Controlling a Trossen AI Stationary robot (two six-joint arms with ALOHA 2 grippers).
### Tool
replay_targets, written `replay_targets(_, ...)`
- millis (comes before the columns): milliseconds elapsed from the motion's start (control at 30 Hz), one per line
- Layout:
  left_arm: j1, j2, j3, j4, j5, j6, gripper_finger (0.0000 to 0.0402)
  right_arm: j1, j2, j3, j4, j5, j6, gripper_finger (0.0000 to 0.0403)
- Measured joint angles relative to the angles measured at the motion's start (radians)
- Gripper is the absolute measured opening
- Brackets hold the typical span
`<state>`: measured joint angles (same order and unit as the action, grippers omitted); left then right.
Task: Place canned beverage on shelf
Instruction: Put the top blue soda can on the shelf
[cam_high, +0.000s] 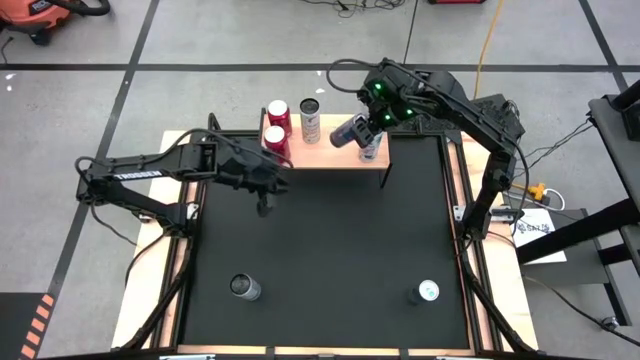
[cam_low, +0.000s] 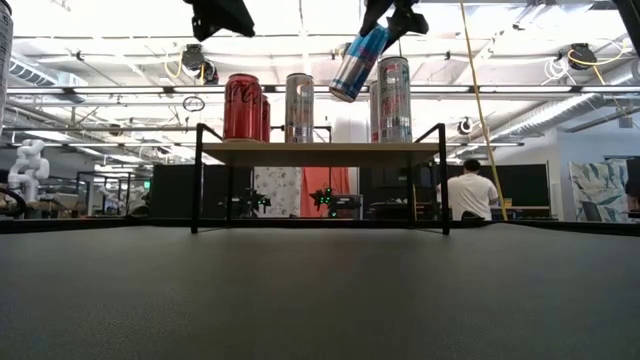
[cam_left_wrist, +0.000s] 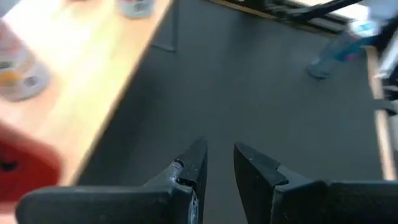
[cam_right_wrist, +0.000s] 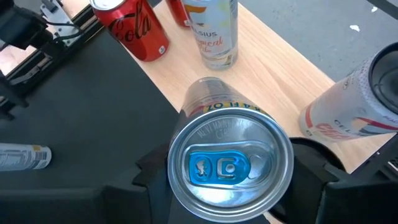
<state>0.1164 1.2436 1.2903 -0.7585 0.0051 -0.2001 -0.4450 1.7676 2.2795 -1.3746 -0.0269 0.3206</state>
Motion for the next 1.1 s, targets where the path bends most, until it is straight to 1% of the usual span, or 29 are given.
replay_targets(133, -0.004, -0.001, 0.000, 0.028, 0.046, -0.003, 0.0081, 0.000, 0.000, 0.000, -0.007, 0.000, 0.000, 0.0197)
replay_targets(333, -0.003, 0.011, 0.000, 0.016, 0.047, 0.052, 0.0081, 0.001, 0.000, 0.000, -0.007, 0.000, -0.020, 0.0198)
replay_targets(467, 0.000, 0.039, 0.000, 0.050, 0.035, 0.057, 0.0081, 0.002, 0.000, 0.000, -0.007, 0.000, -0.019, 0.0198)
replay_targets(600, 0.000, 0.075, 0.000, 0.039, 0.026, 0.063, 0.0081, 0.002, 0.000, 0.000, -0.007, 0.000, -0.019, 0.0198)
replay_targets(700, 0.000, 0.096, 0.000, 0.031, 0.070, 0.077, 0.0081, 0.002, 0.000, 0.000, -0.007, 0.000, -0.019, 0.0198)
replay_targets(800, 0.000, 0.104, 0.000, 0.036, 0.143, 0.077, 0.0081, 0.002, 0.000, 0.000, -0.007, 0.000, -0.015, 0.0198)
replay_targets(1000, 0.003, 0.102, 0.000, 0.098, 0.245, 0.086, 0.0081, 0.002, 0.000, 0.000, -0.020, 0.000, -0.016, 0.0198)
replay_targets(1100, 0.009, 0.101, 0.000, 0.138, 0.240, 0.083, 0.0081, 0.002, 0.000, 0.000, -0.021, 0.000, -0.018, 0.0198)
